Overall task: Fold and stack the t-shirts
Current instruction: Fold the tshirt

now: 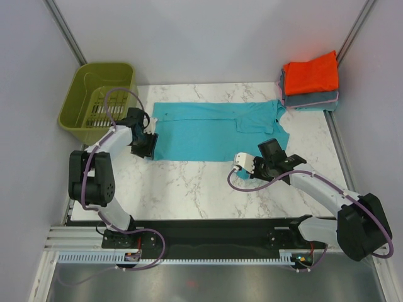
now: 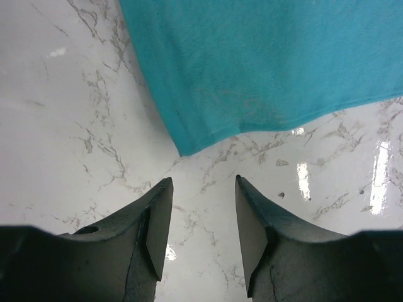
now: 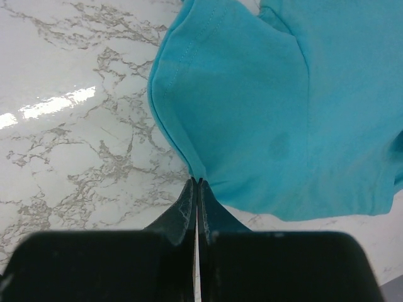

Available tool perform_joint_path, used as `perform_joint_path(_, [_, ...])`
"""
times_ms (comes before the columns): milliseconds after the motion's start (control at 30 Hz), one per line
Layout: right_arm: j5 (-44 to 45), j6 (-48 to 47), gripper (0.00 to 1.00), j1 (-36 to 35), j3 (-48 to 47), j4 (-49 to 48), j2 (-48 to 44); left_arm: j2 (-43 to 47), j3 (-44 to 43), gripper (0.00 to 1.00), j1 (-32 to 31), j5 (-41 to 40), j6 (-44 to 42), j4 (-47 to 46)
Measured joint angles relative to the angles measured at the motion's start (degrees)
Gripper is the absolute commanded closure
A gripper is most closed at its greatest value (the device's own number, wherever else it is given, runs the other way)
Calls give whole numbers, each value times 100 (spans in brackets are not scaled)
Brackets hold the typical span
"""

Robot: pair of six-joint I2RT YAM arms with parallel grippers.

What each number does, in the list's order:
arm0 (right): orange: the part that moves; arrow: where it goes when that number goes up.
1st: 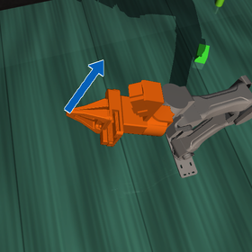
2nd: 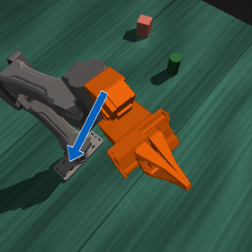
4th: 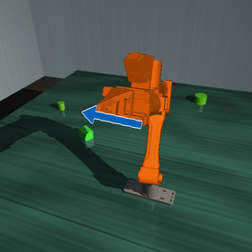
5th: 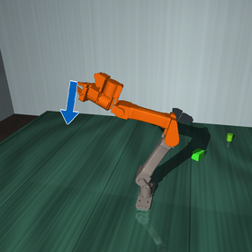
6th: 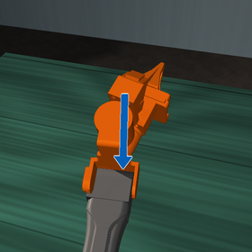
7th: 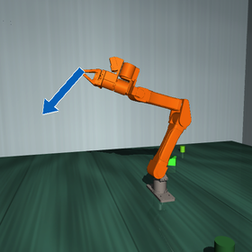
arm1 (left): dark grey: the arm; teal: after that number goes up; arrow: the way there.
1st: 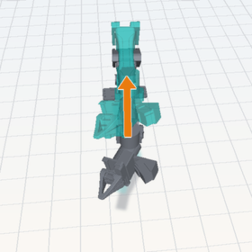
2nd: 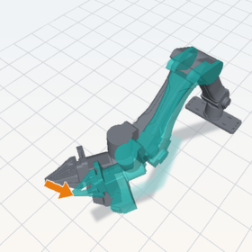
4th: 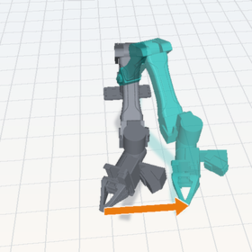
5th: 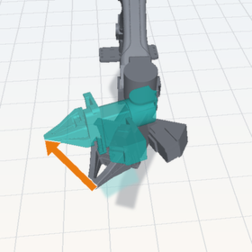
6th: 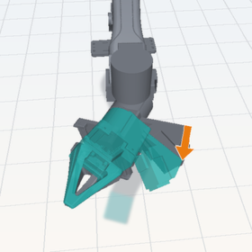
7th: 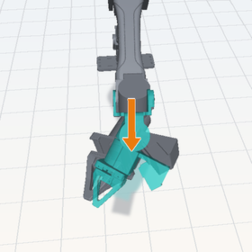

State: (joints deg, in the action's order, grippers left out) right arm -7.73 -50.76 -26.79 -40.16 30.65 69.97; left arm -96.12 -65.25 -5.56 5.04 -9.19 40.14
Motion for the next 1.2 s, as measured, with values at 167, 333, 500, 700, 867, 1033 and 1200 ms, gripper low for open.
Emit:
perform_joint_path(167, [11,0,100,0,-4,-2,7,-208,-7,49,31,0,7,-4])
perform_joint_path(333, [13,0,100,0,-4,-4,7,-494,-83,51,31,-2,4,-33])
perform_joint_path(500, [17,0,100,2,-4,-4,4,-710,-177,58,31,-15,4,-83])
perform_joint_path(700, [20,2,100,2,-4,-9,4,-739,-199,73,31,-26,4,-136])
perform_joint_path(867, [37,11,100,4,-4,-13,4,-739,-199,98,31,-44,13,-155])
perform_joint_path(1033, [120,114,100,92,-4,-22,-22,-734,-199,98,31,-44,2,-155])
perform_joint_path(1200, [304,262,100,282,-173,35,-160,-568,-201,98,31,-26,-44,-109])
